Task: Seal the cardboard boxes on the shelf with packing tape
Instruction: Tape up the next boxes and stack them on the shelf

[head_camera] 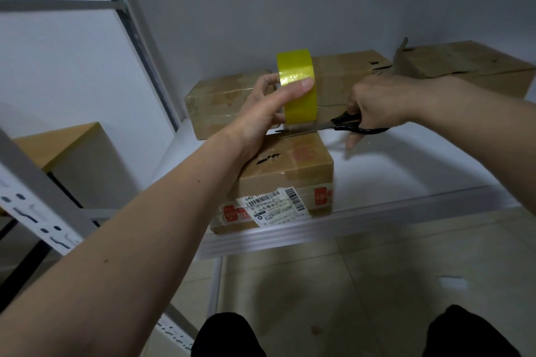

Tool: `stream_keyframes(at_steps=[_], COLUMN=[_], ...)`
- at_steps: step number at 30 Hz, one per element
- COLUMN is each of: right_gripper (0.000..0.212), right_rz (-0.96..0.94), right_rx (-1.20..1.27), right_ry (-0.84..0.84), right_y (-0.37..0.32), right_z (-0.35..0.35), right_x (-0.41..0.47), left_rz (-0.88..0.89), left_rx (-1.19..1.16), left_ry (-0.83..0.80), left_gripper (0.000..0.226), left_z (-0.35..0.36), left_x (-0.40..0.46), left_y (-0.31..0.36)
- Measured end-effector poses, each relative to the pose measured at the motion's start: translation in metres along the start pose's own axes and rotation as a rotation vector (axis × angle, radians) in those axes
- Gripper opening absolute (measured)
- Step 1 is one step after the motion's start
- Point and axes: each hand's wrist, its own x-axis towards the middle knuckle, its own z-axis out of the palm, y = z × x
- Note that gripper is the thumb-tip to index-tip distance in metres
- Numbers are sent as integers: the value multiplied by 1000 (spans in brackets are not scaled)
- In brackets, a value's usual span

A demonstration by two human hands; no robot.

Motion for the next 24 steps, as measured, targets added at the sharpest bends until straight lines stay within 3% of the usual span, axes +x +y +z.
stream_keyframes(at_steps=[3,10,15,19,24], right_gripper=[61,50,58,52,54], right_rz=[-35,-42,-28,-20,-14], right_rx=[-35,-172,-152,-145,-142], right_ry=[22,112,79,76,76], right_y=[0,-4,-9,-13,-14], right_z=[0,-2,3,-4,-2], right_x=[4,4,5,3,2], left_rz=[-5,7,14,47,82], left_rx=[13,-6,15,92,-141], left_ry=[-2,18,27,63,160], left_gripper=[89,89,89,88,94], left_z=[0,2,1,4,-5], left_x=[0,-4,-4,-5,4], left_y=[0,2,3,4,5])
